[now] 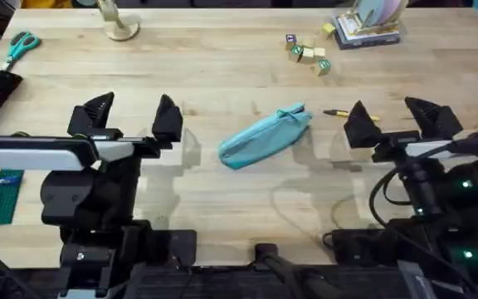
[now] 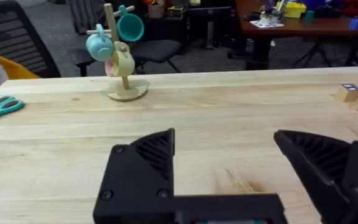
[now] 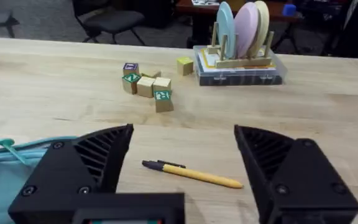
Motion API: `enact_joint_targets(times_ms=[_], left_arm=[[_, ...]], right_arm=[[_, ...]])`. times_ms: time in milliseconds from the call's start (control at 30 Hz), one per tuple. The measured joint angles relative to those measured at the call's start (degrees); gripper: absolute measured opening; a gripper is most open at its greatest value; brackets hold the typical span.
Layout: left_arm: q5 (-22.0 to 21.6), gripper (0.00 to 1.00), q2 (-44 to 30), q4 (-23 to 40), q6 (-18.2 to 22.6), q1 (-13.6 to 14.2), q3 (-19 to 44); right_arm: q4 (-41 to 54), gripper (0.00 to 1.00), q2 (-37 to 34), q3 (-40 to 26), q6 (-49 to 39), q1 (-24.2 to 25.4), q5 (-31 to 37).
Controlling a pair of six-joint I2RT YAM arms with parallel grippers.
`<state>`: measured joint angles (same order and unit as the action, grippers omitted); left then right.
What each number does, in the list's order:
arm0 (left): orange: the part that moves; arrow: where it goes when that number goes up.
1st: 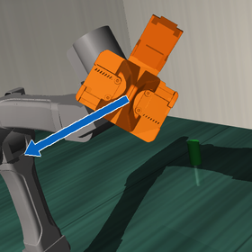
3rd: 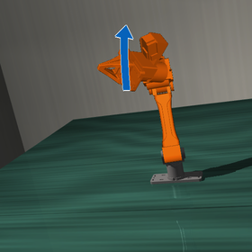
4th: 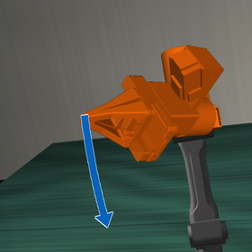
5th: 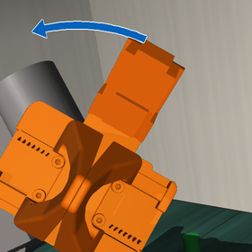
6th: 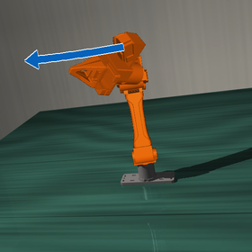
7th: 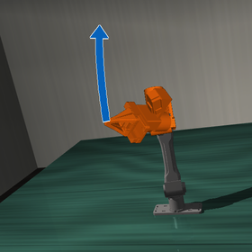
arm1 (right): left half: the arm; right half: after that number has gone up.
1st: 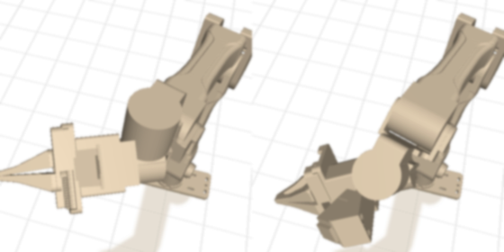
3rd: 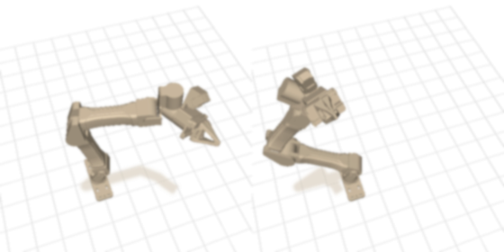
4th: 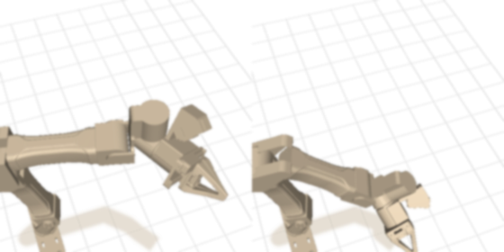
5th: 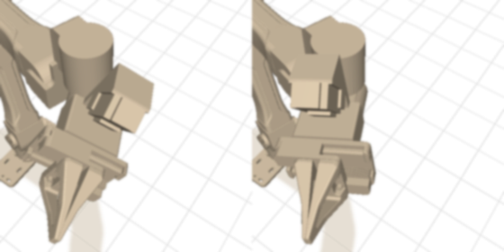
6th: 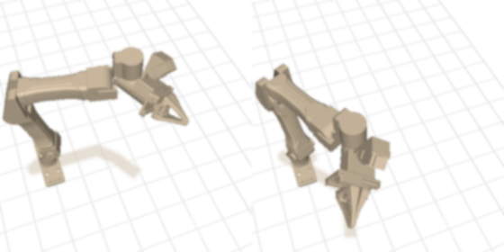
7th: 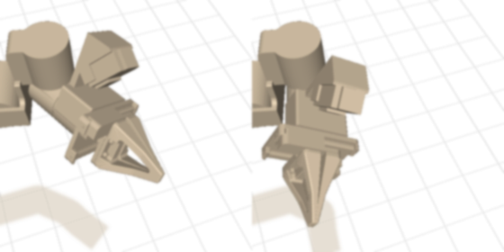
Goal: Unzip the bag, pick up the pens from the table one at a time and place them inside, then zip the bag closed.
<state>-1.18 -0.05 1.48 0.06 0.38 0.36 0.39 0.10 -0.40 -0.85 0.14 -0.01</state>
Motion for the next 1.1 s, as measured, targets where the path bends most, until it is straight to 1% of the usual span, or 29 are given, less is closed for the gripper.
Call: enact_joint_targets(times_ms=[200, 300, 400, 467, 567, 700, 867, 1100], left_arm=[[-0.4, 0.992, 0.0, -0.2, 0.1, 0.0, 0.0], [-0.4, 0.992, 0.0, 0.2, 0.1, 0.0, 0.1], [-0.3, 0.992, 0.0, 4.8, 0.2, 0.0, 1.2], [-0.3, 0.992, -0.1, 8.8, 0.2, 0.0, 3.3], [-0.3, 0.992, -1.9, 13.2, 0.2, 0.0, 8.5], [-0.3, 0.994, -6.6, 14.6, 0.3, 0.0, 16.4], [-0.3, 0.994, -15.7, 16.5, 0.4, 0.0, 26.8], [-0.3, 0.994, -28.0, 22.3, 0.4, 0.0, 42.1]], right_arm=[[0.1, 0.996, 0.0, 0.0, -0.3, 0.0, -0.3], [2.0, 0.996, 0.0, -0.9, -0.4, 0.0, -0.3], [7.2, 0.995, -0.1, -3.6, -0.5, 0.0, -0.6], [10.3, 0.996, -0.9, -6.2, -0.8, 0.0, -0.9], [13.7, 0.996, -3.2, -11.1, -1.2, 0.0, -0.9], [18.0, 0.996, -8.9, -19.6, -2.7, 0.0, -0.9], [24.2, 0.997, -19.3, -32.0, -6.1, 0.0, -0.9], [31.7, 0.996, -34.4, -49.4, -7.8, 0.0, -0.9]])
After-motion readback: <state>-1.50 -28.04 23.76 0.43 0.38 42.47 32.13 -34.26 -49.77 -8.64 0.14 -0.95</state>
